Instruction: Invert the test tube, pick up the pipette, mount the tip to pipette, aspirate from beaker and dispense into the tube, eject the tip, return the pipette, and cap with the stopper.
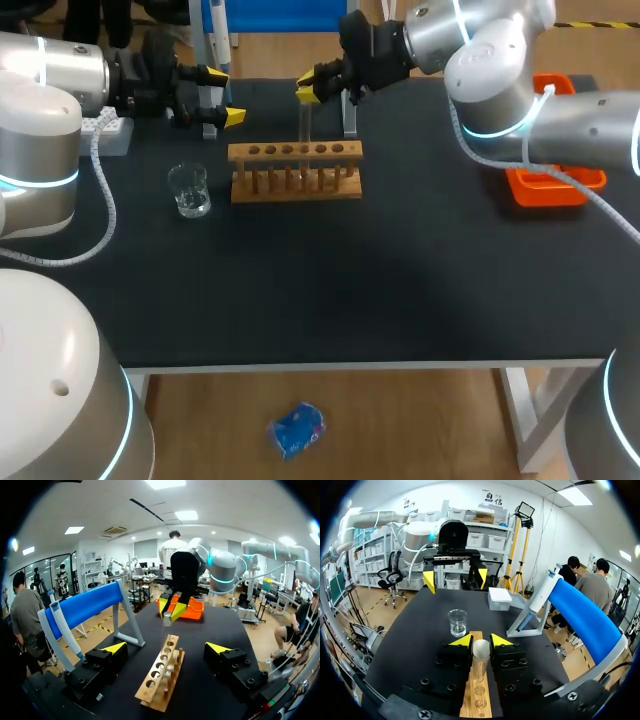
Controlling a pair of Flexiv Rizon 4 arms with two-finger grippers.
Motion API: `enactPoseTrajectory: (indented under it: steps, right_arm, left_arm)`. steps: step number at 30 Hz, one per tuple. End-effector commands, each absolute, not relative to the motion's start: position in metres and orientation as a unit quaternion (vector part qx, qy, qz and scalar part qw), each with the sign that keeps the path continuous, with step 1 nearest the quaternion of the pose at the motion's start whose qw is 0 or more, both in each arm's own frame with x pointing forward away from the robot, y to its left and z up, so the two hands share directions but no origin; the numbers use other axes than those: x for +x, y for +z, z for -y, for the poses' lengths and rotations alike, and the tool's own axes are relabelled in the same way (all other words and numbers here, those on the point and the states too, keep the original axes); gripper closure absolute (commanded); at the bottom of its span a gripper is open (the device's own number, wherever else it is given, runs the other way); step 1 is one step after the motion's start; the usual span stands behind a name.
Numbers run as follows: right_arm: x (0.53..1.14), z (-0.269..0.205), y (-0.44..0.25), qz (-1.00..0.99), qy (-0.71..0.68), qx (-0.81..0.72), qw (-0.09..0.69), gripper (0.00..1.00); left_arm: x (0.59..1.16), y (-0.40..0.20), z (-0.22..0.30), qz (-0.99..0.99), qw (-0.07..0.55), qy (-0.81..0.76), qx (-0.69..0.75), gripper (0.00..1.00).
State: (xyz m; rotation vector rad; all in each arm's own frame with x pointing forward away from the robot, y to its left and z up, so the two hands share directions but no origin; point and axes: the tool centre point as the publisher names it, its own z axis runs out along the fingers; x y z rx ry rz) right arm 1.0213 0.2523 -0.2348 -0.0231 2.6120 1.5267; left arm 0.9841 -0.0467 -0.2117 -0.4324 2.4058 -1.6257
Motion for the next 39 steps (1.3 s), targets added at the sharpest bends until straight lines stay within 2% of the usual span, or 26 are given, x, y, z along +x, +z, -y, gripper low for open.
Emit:
enactPoseTrajectory:
  steps: [1, 10, 11, 12, 13, 14, 24, 39]
  right_arm:
    - [1.022, -0.253, -0.24, -0.862, 0.504, -0.007, 0.056, 1.0]
    - [1.022, -0.254, -0.244, -0.861, 0.506, -0.006, 0.052, 1.0]
    - [1.022, -0.253, -0.242, -0.86, 0.507, -0.005, 0.054, 0.86]
    - [1.022, -0.253, -0.241, -0.86, 0.508, -0.004, 0.055, 0.66]
    - [1.022, -0.252, -0.24, -0.859, 0.508, -0.004, 0.056, 0.21]
    - [1.023, -0.251, -0.239, -0.859, 0.51, -0.003, 0.058, 0.0]
    - [1.023, -0.244, -0.224, -0.848, 0.526, 0.001, 0.067, 0.0]
    - [1.015, -0.235, -0.193, -0.748, 0.662, -0.001, 0.047, 0.0]
  left_arm:
    - [0.983, -0.211, 0.046, -0.815, 0.103, -0.551, -0.147, 0.0]
    - [0.983, -0.211, 0.046, -0.815, 0.103, -0.551, -0.147, 0.0]
    - [0.983, -0.211, 0.046, -0.815, 0.103, -0.551, -0.147, 0.0]
    - [0.983, -0.211, 0.046, -0.815, 0.103, -0.551, -0.147, 0.0]
    - [0.983, -0.211, 0.046, -0.815, 0.103, -0.551, -0.147, 0.0]
    - [0.983, -0.211, 0.046, -0.815, 0.103, -0.551, -0.147, 0.0]
    - [0.983, -0.211, 0.046, -0.815, 0.103, -0.551, -0.147, 0.0]
    - [0.983, -0.211, 0.046, -0.815, 0.103, -0.551, -0.147, 0.0]
